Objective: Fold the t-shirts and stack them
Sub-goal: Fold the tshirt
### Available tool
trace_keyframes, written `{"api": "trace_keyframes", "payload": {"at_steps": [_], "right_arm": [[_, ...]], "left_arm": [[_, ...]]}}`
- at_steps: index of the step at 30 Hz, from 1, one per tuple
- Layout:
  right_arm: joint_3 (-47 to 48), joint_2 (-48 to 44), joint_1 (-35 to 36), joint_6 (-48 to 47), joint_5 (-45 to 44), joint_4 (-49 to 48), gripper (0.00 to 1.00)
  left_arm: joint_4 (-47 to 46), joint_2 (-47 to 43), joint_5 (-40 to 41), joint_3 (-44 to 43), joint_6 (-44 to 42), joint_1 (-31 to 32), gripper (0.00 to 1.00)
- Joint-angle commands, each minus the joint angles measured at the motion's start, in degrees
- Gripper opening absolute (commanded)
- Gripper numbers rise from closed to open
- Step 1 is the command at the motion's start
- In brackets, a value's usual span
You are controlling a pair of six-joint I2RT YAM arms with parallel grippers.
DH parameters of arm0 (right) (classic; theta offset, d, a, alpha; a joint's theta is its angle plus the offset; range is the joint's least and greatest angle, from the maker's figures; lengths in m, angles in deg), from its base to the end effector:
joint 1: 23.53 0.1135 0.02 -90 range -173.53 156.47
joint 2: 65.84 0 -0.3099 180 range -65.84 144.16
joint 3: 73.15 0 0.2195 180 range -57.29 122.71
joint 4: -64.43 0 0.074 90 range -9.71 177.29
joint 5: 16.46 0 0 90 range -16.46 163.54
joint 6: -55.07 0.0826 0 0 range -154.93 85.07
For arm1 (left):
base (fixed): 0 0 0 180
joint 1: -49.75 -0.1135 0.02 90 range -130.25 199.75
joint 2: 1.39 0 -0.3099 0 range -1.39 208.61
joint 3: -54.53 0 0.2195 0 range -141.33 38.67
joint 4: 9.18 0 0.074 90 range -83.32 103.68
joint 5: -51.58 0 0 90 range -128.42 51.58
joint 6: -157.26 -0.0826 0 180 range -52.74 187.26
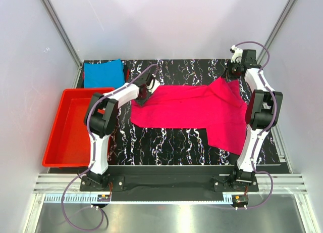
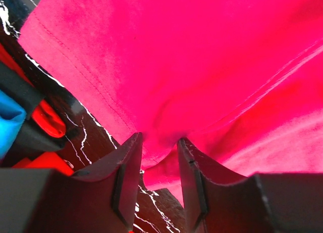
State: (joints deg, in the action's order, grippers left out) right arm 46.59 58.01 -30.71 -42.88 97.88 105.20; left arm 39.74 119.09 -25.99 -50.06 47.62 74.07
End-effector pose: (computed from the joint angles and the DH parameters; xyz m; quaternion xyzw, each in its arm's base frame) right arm 0.5175 -0.0309 0.2498 -0.0869 0.9022 0.1436 0.3974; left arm 0.4212 -0.1708 0.1805 0.3412 0.9085 0.0967 0.2209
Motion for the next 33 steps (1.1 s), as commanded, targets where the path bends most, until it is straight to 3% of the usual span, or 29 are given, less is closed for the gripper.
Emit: {"api": "trace_keyframes", "payload": {"at_steps": [1,13,17,21,33], "right_arm": [[2.6,-0.3,0.4,-1.3,-1.7,-1.0,0.0],[2.6,-0.5,0.4,-1.7,-1.7,-0.6,0.0],[2.6,-0.6,0.4,-1.9,-1.8,-0.3,0.0],[2.5,-1.1,0.4,-2.2,-2.2,0.1,0.0],[0.4,-6.4,0.4,-4.5,-7.6,-2.8,0.0]], "left_arm": [[-3.0,-2.2,1.5,0.5,-0.9,-0.5,0.4],[-3.1,-2.7,2.5,1.5,-1.9,-1.6,0.36],[-3.4,-2.9,2.4,1.5,-1.9,-1.6,0.25],[-3.1,-3.0,2.8,0.4,-1.9,-1.7,0.0],[-3.9,-1.7,9.0,-6.2,-1.4,-2.1,0.0]]}}
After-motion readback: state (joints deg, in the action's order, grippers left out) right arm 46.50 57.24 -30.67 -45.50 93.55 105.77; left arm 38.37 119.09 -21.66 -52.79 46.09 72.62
